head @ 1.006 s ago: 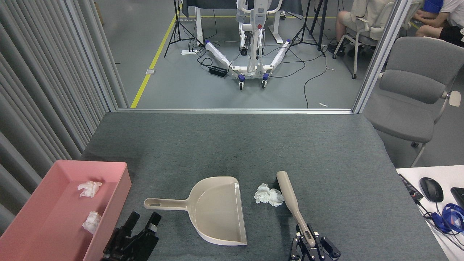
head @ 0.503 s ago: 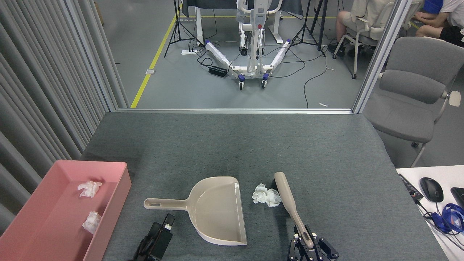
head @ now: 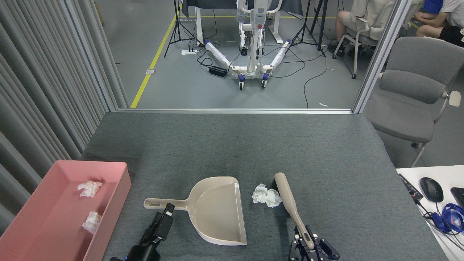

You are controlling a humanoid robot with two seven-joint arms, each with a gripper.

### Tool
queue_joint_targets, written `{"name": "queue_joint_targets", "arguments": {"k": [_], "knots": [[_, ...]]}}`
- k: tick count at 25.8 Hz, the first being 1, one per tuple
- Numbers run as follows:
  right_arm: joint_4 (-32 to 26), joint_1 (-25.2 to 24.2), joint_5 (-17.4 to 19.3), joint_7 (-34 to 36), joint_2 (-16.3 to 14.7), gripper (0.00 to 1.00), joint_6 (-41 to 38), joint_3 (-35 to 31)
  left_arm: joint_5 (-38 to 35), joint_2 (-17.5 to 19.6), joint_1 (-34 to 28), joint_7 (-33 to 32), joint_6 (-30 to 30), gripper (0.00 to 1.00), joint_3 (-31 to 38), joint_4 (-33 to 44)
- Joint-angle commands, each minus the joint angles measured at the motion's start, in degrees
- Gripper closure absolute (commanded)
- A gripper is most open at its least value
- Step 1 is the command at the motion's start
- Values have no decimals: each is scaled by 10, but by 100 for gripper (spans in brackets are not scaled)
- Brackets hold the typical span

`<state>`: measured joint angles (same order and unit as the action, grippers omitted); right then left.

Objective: Sweep and dump garbage into bin
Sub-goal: 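Move the left gripper to the dustpan handle and grasp it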

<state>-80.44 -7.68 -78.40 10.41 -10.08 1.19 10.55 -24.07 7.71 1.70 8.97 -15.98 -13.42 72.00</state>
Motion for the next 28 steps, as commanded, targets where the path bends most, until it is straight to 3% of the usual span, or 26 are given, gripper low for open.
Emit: {"name": "queue_joint_targets", "arguments": {"k": [1,5,11,15,28], "knots": [[-1,0,0,-3,0,87,0,0,33,1,17,2,-9,13,2,-35],[-3,-1,0,-2,0,87,0,0,94,6,39,1,-23,13,2,-63],[-6,-3,0,-1,2,87,0,7,117,4,61,0,-28,16,4,-100],[-9,-4,0,0,1,87,0,7,181,6,71,0,-41,16,3,-114],[-22,-15,-5,-1,5,87,0,29,187,-13,75,38,-45,27,-1,-120]]}}
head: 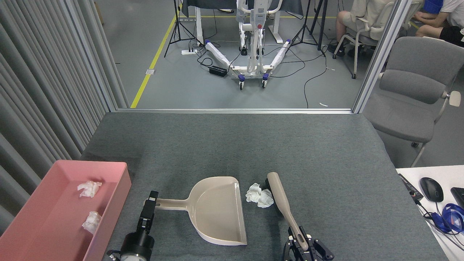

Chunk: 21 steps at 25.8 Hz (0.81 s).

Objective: Sweep and dump garbage into bin
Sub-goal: 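Move the left gripper to the dustpan handle and grasp it, then sweep the white tissue into the dustpan with the brush in the right gripper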

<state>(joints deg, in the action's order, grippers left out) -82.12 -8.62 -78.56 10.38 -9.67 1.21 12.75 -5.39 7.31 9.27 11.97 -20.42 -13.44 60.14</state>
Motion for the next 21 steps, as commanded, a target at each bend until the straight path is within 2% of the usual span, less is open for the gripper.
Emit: {"name": "queue_joint_targets", "arguments": {"k": [1,8,11,18,21], "knots": [[-8,-8,-6,-1,2,87,0,8,0,-12,0,8,0,28,0,-3],[-24,-23,-8,-4,5,88,-1,22,0,-21,2,10,-1,36,-1,-21],[-28,-25,-8,-4,10,88,-1,26,-3,-21,6,12,-1,45,-2,-21],[-30,-27,-9,-5,19,88,1,32,-5,-20,20,13,2,54,-2,-22],[-30,-23,-19,-5,24,88,1,43,-5,-19,19,13,-1,64,-2,-22]]}}
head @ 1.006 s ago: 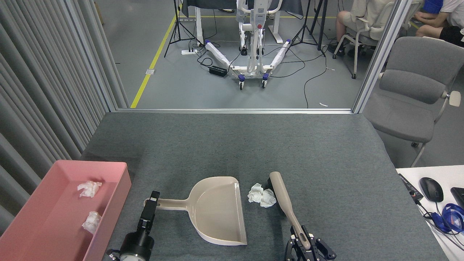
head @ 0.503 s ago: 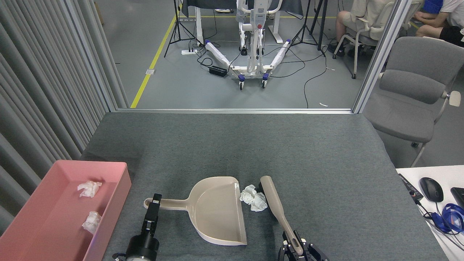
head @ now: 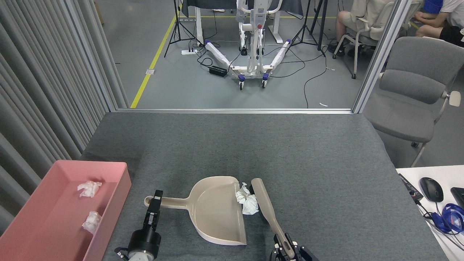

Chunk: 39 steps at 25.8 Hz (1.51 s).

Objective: Sweep and dump garbage into bin
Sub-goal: 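Sweep the white tissue into the dustpan with the brush in the right gripper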

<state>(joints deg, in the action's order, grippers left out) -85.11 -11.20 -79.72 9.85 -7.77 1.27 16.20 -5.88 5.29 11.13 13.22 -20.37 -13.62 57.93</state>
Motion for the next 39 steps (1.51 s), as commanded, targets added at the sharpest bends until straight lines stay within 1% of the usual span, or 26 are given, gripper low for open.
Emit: {"name": "queue_joint_targets", "arguments": {"k": [1,5,8,12,15,21,25,28,39], "knots": [[-1,3,-11,0,7,88,1,13,0,1,-1,0,-1,65,0,0],[-1,3,-15,-1,17,88,3,27,0,3,-3,0,-1,66,0,0],[-1,3,-19,-1,19,89,5,35,-1,4,-4,0,-8,76,0,0],[0,3,-21,-1,27,89,6,45,-2,4,-5,0,-37,92,-4,-8],[0,3,-23,0,36,90,7,55,-3,4,-6,0,-51,97,-5,-11],[0,2,-23,0,47,93,11,72,-4,4,-15,-1,-62,100,-8,-11],[0,2,-23,1,53,95,11,86,-4,2,-21,-2,-62,100,-10,-6],[0,1,-23,3,56,100,11,100,-4,0,-25,-5,-63,100,-10,-3],[-1,-1,-23,3,72,100,13,132,-4,1,-27,-1,-63,100,-12,4]]}}
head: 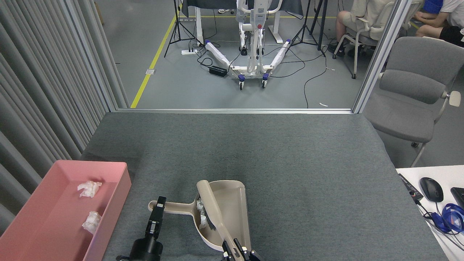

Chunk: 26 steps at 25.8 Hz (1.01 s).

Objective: Sweep and dump garbage into bin
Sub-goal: 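Sweep the white tissue into the dustpan with the brush in the right gripper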

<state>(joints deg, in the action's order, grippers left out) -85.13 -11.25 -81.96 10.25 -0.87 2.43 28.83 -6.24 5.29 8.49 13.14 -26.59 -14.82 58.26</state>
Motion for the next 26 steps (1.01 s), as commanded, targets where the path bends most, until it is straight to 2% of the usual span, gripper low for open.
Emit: {"name": "queue_joint_targets", "arguments": {"k": [1,7,20,26], "knots": [[0,0,1,0,3,100,1,9,1,1,-1,0,0,100,0,0],[-9,0,1,3,3,100,1,10,1,1,-1,0,-1,100,0,0],[-67,-16,2,15,-3,100,3,2,3,2,0,16,5,100,0,3],[-90,-26,2,15,-11,100,17,-32,7,3,0,15,4,100,1,4]]}}
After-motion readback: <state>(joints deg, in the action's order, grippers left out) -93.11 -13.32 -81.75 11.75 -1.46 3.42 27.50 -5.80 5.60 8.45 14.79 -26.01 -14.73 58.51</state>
